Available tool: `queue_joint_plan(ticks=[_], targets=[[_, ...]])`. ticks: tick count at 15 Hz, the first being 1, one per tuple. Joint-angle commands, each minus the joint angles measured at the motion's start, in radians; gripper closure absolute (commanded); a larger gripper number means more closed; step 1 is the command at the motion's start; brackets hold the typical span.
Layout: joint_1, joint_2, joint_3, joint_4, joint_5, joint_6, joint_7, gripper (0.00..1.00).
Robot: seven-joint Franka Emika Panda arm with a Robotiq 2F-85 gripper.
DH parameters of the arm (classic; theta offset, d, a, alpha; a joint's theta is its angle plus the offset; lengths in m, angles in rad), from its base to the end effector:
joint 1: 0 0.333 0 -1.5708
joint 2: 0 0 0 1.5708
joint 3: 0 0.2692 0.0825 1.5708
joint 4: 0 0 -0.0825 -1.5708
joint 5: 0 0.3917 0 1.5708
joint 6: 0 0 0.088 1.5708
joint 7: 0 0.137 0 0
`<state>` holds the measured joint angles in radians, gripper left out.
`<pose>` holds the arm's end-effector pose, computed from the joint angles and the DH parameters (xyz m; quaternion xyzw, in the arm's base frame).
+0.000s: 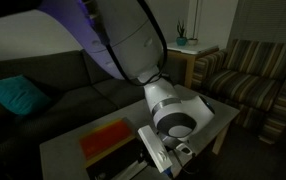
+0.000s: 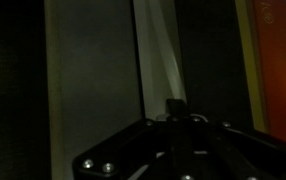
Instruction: Open the black book
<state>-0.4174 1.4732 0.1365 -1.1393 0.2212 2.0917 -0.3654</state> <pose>0.5442 -0.1393 -0.1736 -0.9516 0.0786 0.1873 0.2306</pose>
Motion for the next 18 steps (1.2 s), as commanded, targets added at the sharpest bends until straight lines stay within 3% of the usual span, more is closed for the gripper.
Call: queue_joint_plan(ticks=[1, 8, 18], targets=[[-0.040, 0.000, 0.045, 0.019, 0.054, -0.120, -0.093, 1.00], [-0.021, -0.001, 0.047, 0.047, 0.108, -0.309, -0.124, 1.00], [0.091, 0.000, 0.074, 0.041, 0.105, -0.372, -0.188, 1.00]])
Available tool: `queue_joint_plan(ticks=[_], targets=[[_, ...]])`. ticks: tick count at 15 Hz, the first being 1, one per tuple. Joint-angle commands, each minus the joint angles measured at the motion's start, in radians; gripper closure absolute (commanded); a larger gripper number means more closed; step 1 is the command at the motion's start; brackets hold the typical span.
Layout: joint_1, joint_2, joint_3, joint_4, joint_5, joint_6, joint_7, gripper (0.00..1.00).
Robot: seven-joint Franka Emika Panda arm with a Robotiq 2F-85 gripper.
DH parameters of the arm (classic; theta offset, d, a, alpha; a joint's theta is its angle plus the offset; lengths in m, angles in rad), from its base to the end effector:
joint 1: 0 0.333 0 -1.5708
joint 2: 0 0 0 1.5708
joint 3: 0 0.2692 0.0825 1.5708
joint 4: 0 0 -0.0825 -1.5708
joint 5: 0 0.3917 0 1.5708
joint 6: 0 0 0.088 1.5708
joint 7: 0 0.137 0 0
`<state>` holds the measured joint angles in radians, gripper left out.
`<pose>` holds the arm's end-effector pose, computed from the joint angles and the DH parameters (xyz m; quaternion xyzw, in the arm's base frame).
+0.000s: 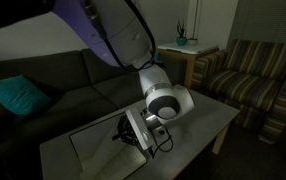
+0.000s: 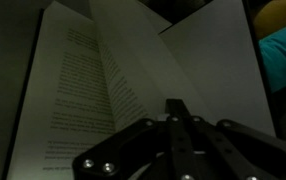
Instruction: Open the black book
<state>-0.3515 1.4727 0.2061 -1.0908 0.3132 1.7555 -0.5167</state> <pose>0.5424 -0.0425 -0.1420 -0.8911 -0.0364 0.2679 0.3646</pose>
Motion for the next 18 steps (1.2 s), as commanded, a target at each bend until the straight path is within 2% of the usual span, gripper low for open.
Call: queue_joint_plan(ticks=[1, 8, 14, 18], targets=[[0.040, 0.000, 0.005, -0.009, 0.011, -0.043, -0.038, 1.00], [0.133, 0.001, -0.031, -0.009, -0.010, -0.011, 0.003, 1.00], [0.165, 0.000, -0.113, 0.052, -0.084, 0.087, 0.081, 1.00], [0.194, -0.061, -0.155, 0.009, -0.135, 0.183, 0.079, 1.00]])
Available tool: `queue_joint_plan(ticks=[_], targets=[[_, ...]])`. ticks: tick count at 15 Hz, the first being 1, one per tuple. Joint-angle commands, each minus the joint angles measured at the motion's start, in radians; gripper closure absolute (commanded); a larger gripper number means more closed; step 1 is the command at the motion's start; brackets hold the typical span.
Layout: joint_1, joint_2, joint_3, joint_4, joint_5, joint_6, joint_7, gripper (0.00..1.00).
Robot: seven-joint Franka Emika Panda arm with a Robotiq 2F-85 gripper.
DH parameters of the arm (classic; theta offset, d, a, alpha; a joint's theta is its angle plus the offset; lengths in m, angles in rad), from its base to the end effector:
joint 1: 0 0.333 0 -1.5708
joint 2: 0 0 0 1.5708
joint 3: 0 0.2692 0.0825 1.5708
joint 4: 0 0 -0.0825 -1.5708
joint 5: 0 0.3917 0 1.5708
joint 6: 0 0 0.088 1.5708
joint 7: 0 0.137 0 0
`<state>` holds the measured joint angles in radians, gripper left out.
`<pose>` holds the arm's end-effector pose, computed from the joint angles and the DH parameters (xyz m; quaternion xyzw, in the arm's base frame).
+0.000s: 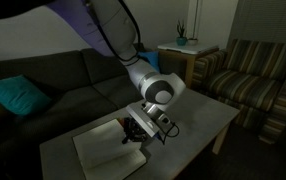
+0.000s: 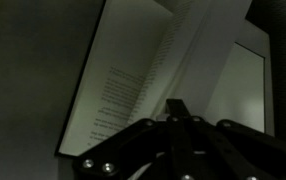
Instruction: Open the black book
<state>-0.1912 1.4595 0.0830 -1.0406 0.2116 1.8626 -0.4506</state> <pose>0.5702 -0.0424 -0.1409 -0.9379 -0.0787 0.2591 0.2167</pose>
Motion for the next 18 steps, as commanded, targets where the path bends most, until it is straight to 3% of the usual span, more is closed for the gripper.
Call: queue_joint_plan(ticks=[1, 7, 15, 16, 18], targets=[[0.042, -0.062, -0.039, -0.052, -0.049, 0.101, 0.013, 1.00], [0.103, -0.173, -0.089, -0.167, -0.113, 0.306, 0.030, 1.00], [0.197, -0.342, -0.164, -0.439, -0.144, 0.625, 0.066, 1.00], [0.211, -0.359, -0.177, -0.471, -0.147, 0.659, 0.073, 0.74], [0.199, -0.385, -0.157, -0.520, -0.229, 0.711, 0.130, 0.67]])
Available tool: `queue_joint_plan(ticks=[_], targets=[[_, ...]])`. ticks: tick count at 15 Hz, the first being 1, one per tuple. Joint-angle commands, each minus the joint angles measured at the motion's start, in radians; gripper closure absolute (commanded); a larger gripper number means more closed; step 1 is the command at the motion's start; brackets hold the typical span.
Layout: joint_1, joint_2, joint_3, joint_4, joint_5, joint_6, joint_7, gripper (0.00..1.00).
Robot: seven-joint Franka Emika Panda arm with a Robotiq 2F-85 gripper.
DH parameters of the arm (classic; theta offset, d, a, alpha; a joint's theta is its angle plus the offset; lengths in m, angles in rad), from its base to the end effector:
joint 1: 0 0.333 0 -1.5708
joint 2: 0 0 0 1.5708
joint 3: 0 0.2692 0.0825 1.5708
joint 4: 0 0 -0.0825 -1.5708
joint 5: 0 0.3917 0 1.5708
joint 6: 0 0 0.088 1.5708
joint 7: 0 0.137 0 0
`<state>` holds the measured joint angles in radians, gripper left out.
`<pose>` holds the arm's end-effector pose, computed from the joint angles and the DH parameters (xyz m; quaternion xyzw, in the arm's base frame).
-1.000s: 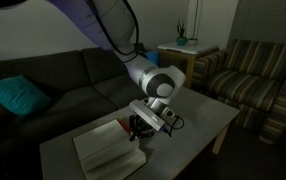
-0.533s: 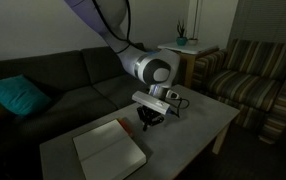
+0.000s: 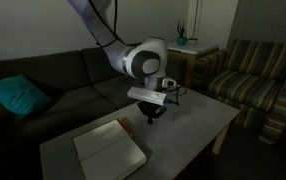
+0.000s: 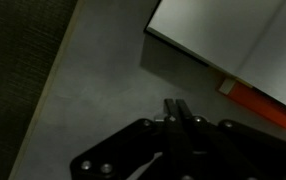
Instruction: Open the black book
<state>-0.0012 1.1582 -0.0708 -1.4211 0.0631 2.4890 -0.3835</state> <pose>0.6330 -0.0438 -0.0650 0.9878 0.1489 -0.0458 0.0051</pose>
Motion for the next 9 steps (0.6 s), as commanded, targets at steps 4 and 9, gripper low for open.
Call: queue_joint_plan(ticks=[4, 9], targets=[[0.021, -0.125, -0.012, -0.223, -0.174, 0.154, 0.147, 0.39], [0.022, -0.164, -0.013, -0.302, -0.238, 0.202, 0.185, 0.05]])
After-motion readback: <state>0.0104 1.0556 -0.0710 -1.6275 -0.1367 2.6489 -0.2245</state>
